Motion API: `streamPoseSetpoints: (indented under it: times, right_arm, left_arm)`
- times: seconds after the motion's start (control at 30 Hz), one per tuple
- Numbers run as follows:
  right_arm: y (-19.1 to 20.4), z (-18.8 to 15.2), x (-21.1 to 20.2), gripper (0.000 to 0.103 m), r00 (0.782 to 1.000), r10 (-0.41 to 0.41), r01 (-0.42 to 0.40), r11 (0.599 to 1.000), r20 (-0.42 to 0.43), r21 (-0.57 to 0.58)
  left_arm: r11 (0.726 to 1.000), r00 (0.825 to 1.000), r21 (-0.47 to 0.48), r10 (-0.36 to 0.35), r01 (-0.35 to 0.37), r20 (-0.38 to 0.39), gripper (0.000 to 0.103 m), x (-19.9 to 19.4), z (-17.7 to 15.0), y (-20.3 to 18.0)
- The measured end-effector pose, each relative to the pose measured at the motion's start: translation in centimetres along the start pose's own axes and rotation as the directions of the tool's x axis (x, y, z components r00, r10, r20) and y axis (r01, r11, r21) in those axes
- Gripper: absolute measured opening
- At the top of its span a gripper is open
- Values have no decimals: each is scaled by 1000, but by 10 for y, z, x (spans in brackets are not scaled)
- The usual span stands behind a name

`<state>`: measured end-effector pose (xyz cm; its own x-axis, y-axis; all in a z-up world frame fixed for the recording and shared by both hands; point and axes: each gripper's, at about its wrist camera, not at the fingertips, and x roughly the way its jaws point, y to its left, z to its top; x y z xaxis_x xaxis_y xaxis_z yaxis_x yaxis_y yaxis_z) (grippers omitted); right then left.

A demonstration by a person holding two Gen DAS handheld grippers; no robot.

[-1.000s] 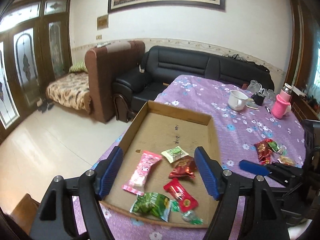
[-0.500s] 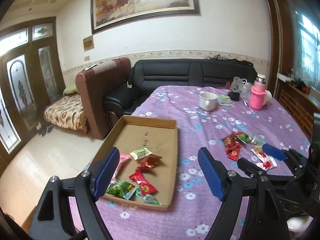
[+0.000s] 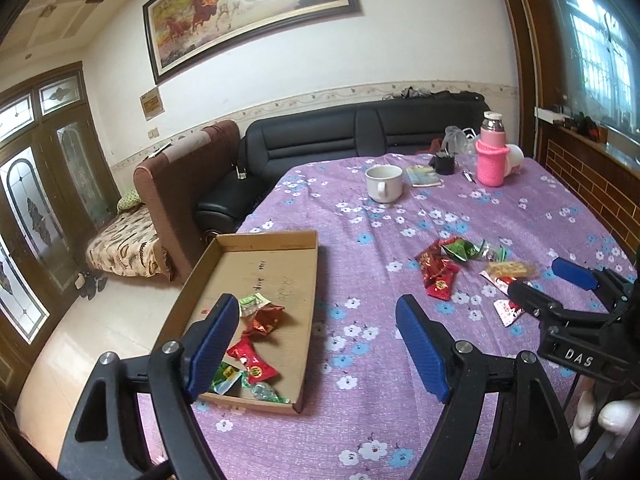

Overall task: Organize snacks
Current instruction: 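Move both tools back toward the remaining snacks, then grasp the brown foil packet with the left gripper while the right grasps a red packet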

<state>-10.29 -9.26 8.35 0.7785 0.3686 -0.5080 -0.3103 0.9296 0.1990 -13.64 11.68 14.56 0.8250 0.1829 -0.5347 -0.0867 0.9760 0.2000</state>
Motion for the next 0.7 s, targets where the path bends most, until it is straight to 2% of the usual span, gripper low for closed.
streamPoseSetpoints:
  times: [0.17, 0.37, 0.5, 0.57, 0.7]
  right_arm:
    - [-18, -1, -1, 84, 999, -35, 34, 999, 11, 13]
    - [-46, 8, 2, 85, 994, -99, 99, 995, 34, 6]
    - [-77, 20, 17, 85, 994, -106, 107, 992, -14, 68]
    - [-99, 26, 31, 85, 995, -92, 97, 987, -50, 129]
    - [-137, 30, 64, 85, 994, -4, 35, 960, -111, 276]
  left_arm:
    - [1000, 999, 16, -26, 27, -30, 81, 8, -2, -11]
    - [992, 986, -22, -126, 124, -113, 81, 33, -9, -15]
    - [966, 953, -107, -251, 236, -167, 81, 55, -17, -12]
    - [953, 940, -148, -288, 263, -181, 81, 65, -19, -9]
    - [919, 908, -219, -371, 328, -195, 81, 90, -18, -5]
